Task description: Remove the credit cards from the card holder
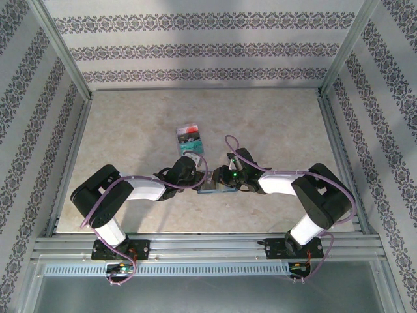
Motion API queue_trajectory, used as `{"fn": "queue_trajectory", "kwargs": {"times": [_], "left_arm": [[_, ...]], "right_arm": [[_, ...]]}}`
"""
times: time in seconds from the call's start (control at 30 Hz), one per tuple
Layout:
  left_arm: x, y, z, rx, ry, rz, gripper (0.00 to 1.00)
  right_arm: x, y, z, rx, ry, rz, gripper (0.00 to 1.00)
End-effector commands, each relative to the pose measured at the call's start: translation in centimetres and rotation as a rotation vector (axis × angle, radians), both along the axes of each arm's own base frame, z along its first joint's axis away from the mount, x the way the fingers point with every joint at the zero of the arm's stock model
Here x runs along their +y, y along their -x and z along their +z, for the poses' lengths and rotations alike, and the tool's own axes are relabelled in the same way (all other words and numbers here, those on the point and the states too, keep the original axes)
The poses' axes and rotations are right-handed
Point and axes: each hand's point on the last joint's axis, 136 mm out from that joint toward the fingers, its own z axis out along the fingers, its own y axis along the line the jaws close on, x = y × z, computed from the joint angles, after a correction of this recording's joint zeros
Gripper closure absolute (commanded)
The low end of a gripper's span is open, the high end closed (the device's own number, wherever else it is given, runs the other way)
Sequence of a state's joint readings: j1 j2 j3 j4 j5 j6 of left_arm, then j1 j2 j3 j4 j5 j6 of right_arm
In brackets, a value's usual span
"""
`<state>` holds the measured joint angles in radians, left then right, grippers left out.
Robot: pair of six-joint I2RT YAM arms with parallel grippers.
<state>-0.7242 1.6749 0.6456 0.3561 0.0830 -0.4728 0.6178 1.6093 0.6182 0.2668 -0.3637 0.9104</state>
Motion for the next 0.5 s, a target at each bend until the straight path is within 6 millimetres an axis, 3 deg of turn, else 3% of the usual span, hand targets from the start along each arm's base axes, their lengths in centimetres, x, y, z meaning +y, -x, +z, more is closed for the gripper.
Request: {"fn": "queue_trajectory", "kwargs": {"times": [0.0,0.23,0.47], "left_arm": [[1.1,1.2,-2.4,0.083,-0.049,0.002,0.85],[1.0,1.3,-2.5,0.089,-0.045,0.002,0.85],[1.1,1.3,-2.6,0.092,-0.051,-0.002,0.85]], "right_arm": [[0.1,-0.1,-0.4,-0.002,-0.006,0.006,0.72],[1.4,-0.3,0.9,-0.021,-0.089,0.031,0.76],[1.5,-0.5,2.3,-0.042,-0.141,0.034,0.78]]}}
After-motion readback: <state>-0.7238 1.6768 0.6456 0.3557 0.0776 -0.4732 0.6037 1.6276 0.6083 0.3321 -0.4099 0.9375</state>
